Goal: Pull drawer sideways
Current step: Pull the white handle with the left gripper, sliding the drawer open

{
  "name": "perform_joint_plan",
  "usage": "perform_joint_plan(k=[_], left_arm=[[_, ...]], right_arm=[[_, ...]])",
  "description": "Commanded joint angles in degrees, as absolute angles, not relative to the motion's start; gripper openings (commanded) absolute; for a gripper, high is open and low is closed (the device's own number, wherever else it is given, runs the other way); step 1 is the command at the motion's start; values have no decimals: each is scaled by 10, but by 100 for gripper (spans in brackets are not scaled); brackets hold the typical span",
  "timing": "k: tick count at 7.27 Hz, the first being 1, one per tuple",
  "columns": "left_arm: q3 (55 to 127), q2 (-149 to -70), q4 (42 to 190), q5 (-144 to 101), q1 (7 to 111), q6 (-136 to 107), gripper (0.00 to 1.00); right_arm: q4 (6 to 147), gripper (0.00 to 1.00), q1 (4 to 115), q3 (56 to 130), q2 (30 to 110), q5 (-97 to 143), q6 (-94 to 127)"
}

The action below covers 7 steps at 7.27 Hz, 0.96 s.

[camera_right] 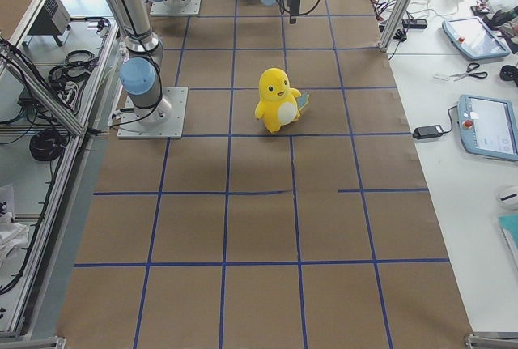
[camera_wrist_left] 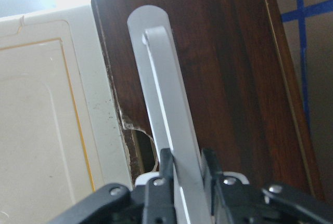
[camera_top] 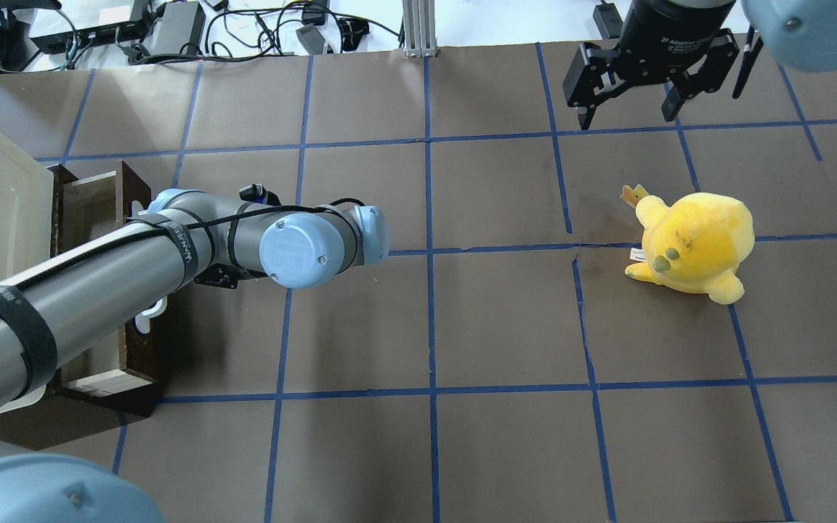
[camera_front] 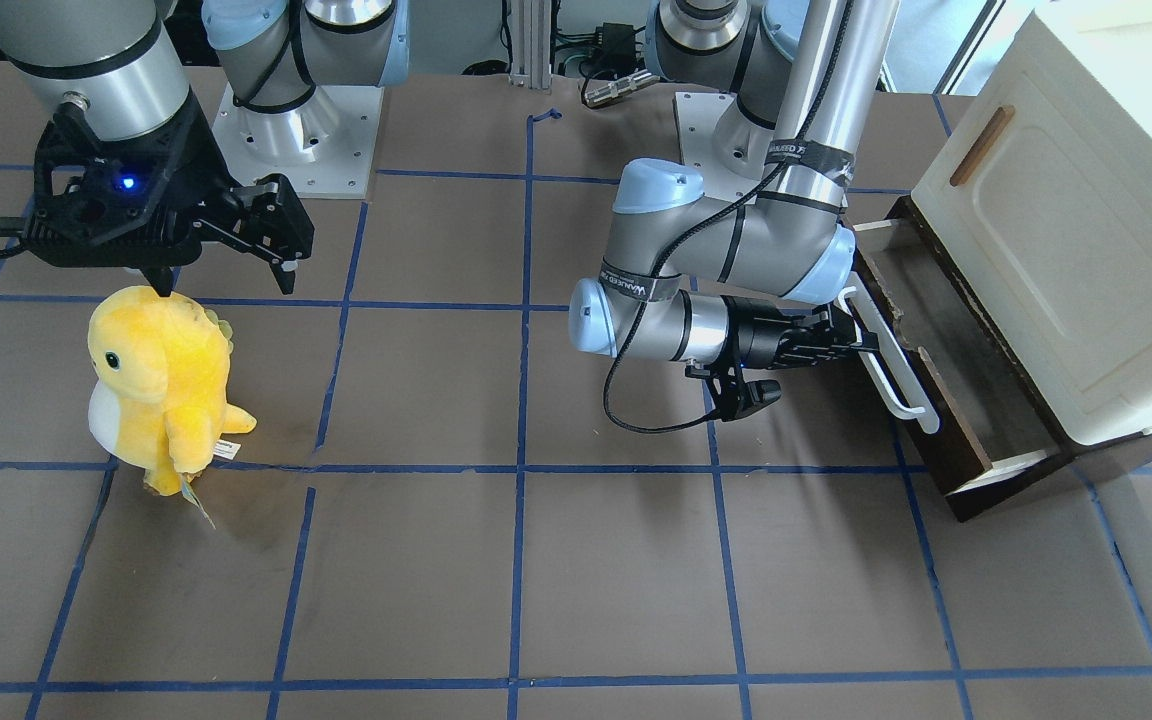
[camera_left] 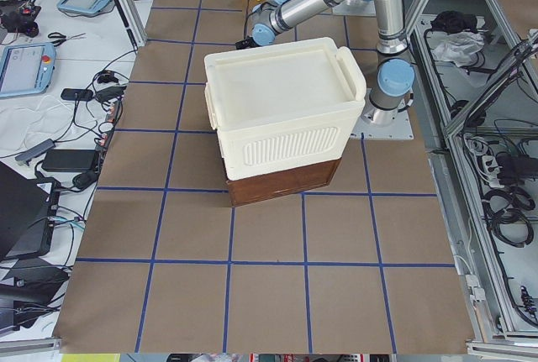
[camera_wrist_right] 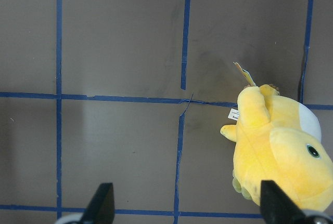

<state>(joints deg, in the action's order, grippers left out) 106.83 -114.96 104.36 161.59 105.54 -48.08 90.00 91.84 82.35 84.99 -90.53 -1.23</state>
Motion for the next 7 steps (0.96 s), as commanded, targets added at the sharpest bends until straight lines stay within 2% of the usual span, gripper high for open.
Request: perform_joint_plan(k=[1, 7], left_arm=[[1064, -1150, 1043, 1615, 1059, -479, 13], [1056, -1151, 1043, 1615, 1086, -477, 13]], right_arm=[[900, 100, 918, 824, 850, -905, -13], [900, 100, 918, 824, 850, -905, -12]])
